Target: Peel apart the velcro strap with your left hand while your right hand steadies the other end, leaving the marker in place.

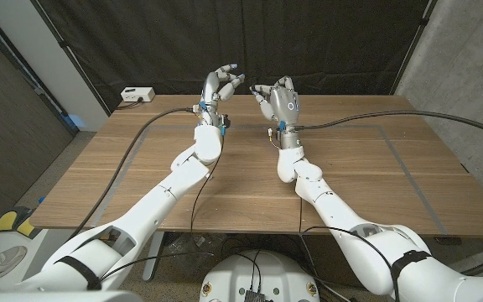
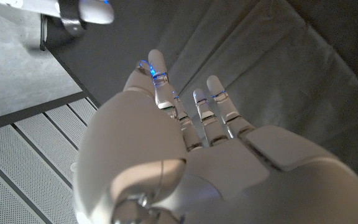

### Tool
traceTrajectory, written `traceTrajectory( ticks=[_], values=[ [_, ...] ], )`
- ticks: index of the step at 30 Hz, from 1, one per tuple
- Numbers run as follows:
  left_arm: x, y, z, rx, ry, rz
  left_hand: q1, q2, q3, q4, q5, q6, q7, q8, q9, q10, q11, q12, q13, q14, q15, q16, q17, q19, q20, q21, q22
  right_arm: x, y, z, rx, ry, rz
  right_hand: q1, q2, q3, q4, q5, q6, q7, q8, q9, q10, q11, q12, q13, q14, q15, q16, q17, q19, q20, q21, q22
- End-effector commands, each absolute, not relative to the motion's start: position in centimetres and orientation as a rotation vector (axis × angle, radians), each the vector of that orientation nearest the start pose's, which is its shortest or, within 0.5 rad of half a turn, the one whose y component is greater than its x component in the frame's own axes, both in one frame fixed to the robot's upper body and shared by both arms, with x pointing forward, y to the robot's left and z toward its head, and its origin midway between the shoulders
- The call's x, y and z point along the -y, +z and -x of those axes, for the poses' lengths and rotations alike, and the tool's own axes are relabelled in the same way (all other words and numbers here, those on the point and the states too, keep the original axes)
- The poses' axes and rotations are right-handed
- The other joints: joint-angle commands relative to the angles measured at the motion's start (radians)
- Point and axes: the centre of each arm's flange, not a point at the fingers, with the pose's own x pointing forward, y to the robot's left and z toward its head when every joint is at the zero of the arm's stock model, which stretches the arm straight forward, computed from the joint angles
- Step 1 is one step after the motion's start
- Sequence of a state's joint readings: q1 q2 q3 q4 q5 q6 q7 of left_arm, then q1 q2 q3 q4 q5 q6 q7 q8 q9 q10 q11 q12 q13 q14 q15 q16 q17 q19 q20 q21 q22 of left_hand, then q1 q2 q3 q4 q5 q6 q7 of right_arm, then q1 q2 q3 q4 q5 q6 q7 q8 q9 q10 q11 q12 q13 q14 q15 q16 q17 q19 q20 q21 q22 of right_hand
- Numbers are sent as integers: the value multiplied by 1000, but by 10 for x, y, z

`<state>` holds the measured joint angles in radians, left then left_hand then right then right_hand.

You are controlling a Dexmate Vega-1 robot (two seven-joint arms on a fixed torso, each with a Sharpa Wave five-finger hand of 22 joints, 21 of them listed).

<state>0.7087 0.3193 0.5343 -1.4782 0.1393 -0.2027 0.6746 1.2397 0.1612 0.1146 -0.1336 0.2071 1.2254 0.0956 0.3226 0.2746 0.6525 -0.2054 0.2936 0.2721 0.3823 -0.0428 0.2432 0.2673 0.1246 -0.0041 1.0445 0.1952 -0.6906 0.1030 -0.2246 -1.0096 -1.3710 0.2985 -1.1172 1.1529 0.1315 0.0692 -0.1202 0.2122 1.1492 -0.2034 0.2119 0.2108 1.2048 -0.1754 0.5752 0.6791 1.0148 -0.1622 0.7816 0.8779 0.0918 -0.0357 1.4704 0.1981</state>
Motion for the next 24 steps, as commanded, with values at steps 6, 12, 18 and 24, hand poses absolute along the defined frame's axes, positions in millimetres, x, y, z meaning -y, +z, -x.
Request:
traceTrajectory(
  ticks=[6, 12, 18, 24],
  values=[
    [-143, 77, -582, 1056, 295, -293, -3, 0, 22, 5, -3, 28, 10, 9, 18, 5, -5, 11, 9, 9, -165, -17, 4, -1, -6, 20, 1, 94, 31, -597, 1312, -819, 875, 24, 3, -1, -13, 17, 21, 43, -1, 4, -7, 16, 10, 14, -16, -69, 12, 2, -22, -83, 26, 9],
    [-141, 77, -582, 1075, 238, -284, -160, -76, -27, 68, -17, -91, -66, -89, -61, -40, -3, 12, 18, 0, -127, -31, 16, -39, 54, 41, 0, 90, 27, -598, 1383, -787, 1007, 19, -2, -7, -9, 20, 24, 38, -3, 5, -9, 7, 13, 20, -19, -69, 20, 8, -18, -96, 35, 7],
    [-135, 81, -582, 1092, 201, -274, -252, -140, -83, 100, 4, -140, -107, -112, -74, -88, -3, 0, 23, -38, -103, -41, 17, -73, 70, 39, -2, 86, 24, -596, 1433, -752, 1069, 19, -4, -10, -8, 24, 22, 47, -6, 5, -11, 12, 16, 24, -25, -69, 22, 10, -17, -103, 38, 2],
    [-131, 85, -581, 1089, 148, -308, -284, -175, -112, 109, 15, -153, -124, -117, -77, -105, -3, -4, 25, -56, -89, -44, 16, -89, 81, 34, -3, 81, 19, -595, 1472, -714, 1114, 15, -2, -14, -4, 26, 21, 41, -8, 5, -6, 13, 13, 14, -27, -69, 23, 9, -16, -105, 37, -2]
  ],
)
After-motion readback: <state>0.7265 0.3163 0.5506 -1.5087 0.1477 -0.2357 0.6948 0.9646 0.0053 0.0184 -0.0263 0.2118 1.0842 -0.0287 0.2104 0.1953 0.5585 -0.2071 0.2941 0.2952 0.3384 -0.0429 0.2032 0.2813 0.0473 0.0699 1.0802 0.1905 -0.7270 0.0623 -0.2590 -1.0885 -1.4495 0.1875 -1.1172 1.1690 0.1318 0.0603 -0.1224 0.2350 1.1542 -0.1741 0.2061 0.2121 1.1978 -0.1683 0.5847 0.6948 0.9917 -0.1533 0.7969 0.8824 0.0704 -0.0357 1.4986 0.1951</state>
